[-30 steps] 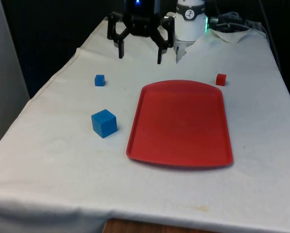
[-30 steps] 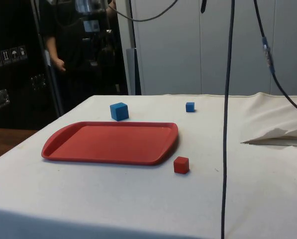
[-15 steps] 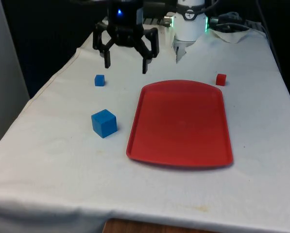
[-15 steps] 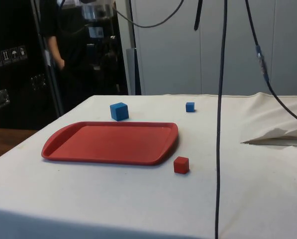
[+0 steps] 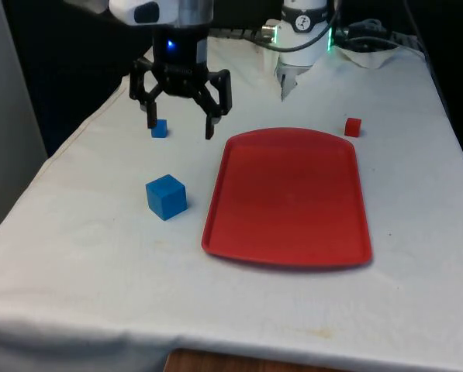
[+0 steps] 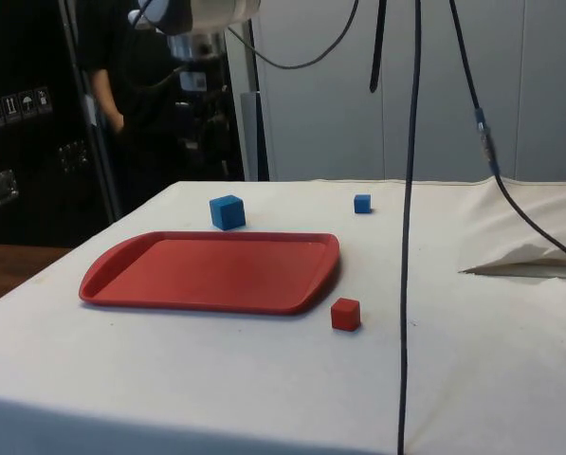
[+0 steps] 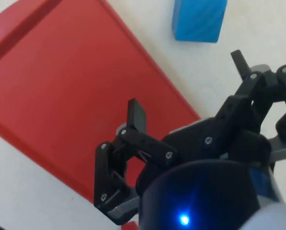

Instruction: Pick up the largest block and place it onto the tray.

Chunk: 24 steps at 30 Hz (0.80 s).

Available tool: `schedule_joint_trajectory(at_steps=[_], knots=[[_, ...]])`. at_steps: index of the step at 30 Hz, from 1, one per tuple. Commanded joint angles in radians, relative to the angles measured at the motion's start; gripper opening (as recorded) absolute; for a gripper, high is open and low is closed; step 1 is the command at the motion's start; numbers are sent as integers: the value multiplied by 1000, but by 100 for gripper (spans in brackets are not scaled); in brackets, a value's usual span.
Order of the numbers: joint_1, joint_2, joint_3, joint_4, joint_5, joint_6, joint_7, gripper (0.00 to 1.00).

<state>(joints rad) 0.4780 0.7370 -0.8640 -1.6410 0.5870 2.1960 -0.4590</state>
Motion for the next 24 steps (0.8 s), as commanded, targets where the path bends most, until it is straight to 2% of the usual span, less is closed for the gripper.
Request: schedule_joint_trajectory(at_steps=[1, 4, 6, 9, 14, 17, 24], knots=[[-3, 6, 2, -7, 8, 27, -4, 100], [-1, 18, 2, -21, 16, 59, 3, 100], [0, 13, 0, -21, 10, 46, 1, 100], [1, 32, 0, -25, 24, 75, 24, 100], [1, 45, 0, -24, 20, 71, 55, 100], [0, 58, 3, -25, 32, 92, 75, 100], [3, 82, 0, -24, 51, 96, 109, 100]])
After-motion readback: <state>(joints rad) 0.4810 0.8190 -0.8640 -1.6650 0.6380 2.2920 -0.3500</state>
